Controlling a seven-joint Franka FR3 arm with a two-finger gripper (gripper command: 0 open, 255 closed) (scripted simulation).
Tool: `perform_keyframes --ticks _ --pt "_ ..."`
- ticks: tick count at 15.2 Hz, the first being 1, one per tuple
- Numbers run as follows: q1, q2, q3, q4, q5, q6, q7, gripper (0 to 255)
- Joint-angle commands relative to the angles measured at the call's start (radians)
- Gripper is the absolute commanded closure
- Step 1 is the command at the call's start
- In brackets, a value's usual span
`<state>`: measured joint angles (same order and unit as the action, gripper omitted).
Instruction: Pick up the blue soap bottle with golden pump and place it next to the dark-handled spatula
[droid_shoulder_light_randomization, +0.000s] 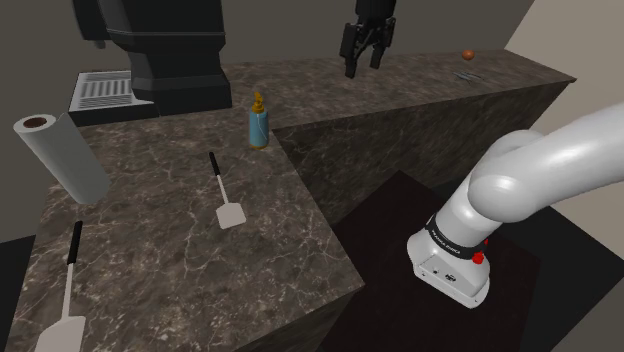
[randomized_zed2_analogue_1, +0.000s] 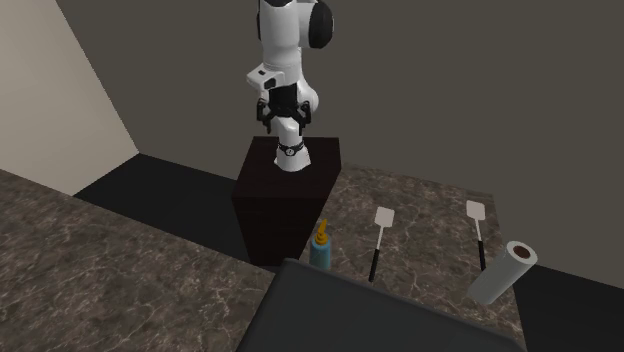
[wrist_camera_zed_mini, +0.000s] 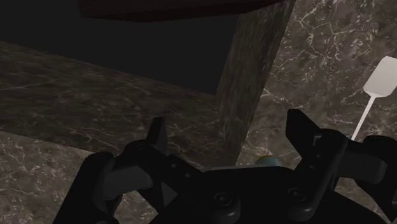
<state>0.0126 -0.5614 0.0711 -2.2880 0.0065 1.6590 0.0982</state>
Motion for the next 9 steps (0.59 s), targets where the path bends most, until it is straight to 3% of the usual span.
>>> perform_keyframes --ticks 1,9 --pt "0.004 0.063 0.013 0.015 0.005 0.057 0.014 0" --pt "0.019 0.336 0.066 0.149 0.003 0.222 0.076 0"
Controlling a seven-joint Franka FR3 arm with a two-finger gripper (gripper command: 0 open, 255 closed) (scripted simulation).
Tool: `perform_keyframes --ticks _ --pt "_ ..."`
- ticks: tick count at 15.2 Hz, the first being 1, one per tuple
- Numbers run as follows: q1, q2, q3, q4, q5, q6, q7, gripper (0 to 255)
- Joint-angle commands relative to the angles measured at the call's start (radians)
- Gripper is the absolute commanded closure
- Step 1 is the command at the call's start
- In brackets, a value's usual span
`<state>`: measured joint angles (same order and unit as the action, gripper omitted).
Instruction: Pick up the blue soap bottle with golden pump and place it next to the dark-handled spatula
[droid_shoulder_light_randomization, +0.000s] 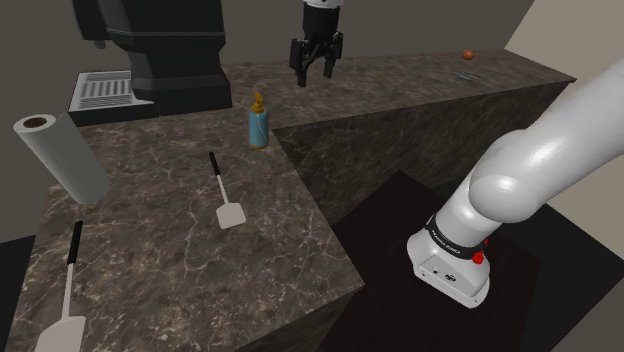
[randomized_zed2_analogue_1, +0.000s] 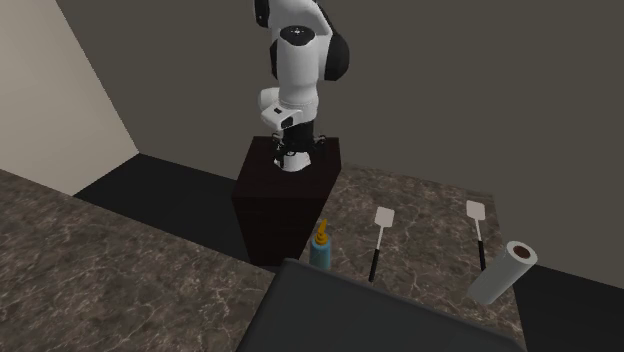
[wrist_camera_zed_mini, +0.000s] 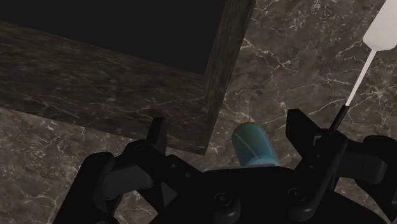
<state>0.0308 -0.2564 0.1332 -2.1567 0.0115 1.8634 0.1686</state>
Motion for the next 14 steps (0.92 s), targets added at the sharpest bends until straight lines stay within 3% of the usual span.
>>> perform_keyframes --ticks 1,12,14 --pt "0.003 0.066 0.01 0.04 -0.005 0.034 0.013 0" --pt "0.043 0.47 0.051 0.379 -0.074 0.13 0.104 0" --pt "0.044 0.476 0.05 0.372 -0.076 0.143 0.105 0"
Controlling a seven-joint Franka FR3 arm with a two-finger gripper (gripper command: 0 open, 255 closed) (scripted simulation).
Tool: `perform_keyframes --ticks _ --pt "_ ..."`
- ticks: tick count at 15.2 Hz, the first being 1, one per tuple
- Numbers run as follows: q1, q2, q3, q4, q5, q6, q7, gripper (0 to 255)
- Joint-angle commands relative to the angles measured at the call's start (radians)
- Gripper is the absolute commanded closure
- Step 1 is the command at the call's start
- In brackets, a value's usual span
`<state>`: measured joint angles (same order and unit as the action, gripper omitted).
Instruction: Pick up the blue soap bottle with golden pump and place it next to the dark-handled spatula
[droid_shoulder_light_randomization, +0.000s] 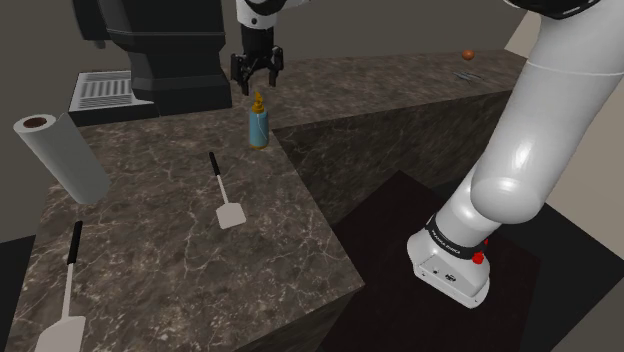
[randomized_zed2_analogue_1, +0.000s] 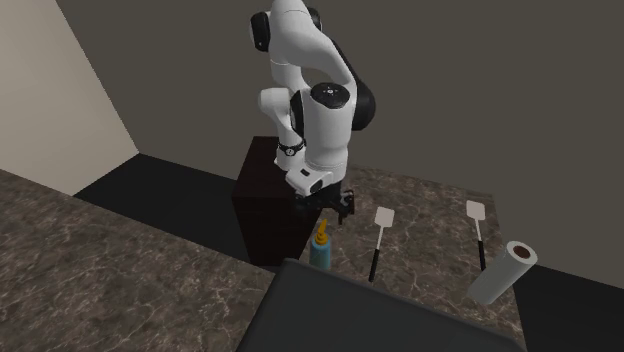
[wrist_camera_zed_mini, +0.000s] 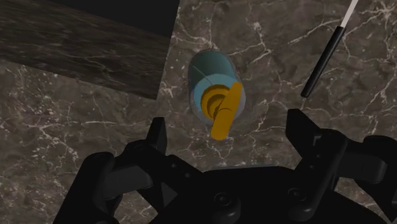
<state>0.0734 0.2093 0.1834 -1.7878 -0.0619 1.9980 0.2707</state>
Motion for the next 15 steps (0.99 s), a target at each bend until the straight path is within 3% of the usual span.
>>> perform_keyframes --ticks 1,6,14,15 --pt "0.001 0.014 0.0 -0.005 -0.003 0.021 0.003 0" --pt "0.002 0.039 -0.002 -0.048 -0.01 0.088 0.008 0" --pt "0.002 0.039 -0.002 -0.048 -0.01 0.088 0.008 0" --pt "0.002 0.039 -0.002 -0.048 -0.01 0.088 0.008 255"
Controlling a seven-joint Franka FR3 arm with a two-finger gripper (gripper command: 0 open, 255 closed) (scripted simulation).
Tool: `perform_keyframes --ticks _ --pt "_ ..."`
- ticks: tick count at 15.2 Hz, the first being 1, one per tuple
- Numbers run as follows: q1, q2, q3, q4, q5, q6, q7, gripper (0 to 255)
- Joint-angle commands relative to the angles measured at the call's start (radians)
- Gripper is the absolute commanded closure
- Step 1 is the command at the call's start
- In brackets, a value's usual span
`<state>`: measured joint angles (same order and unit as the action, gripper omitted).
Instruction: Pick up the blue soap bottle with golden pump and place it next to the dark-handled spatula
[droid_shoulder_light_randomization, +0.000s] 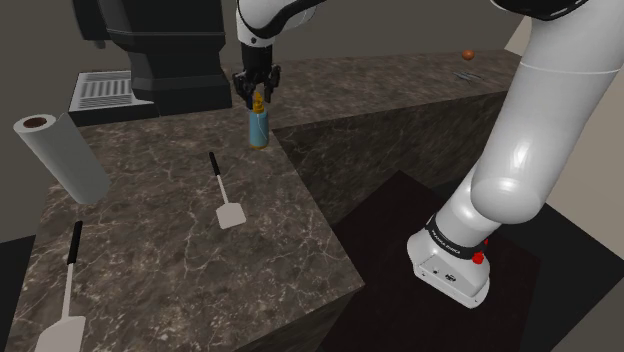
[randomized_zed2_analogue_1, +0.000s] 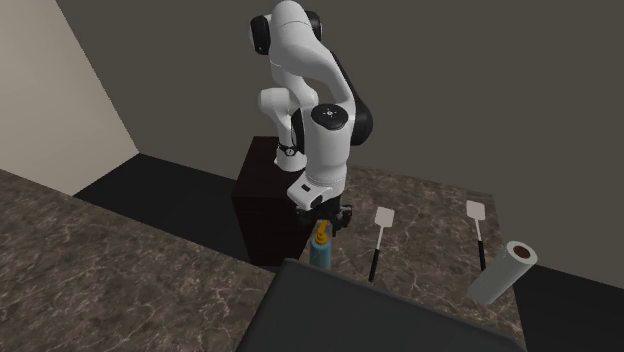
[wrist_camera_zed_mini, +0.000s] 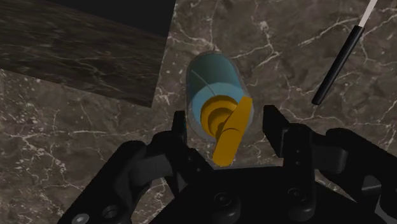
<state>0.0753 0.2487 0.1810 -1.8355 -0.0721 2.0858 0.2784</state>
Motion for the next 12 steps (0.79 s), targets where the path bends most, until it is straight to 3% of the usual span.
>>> perform_keyframes --ticks 1,12 --pt "0.0 0.0 0.0 0.0 0.0 0.0 0.0 255" --pt "-0.001 -0.014 0.001 0.023 0.004 -0.036 -0.003 255"
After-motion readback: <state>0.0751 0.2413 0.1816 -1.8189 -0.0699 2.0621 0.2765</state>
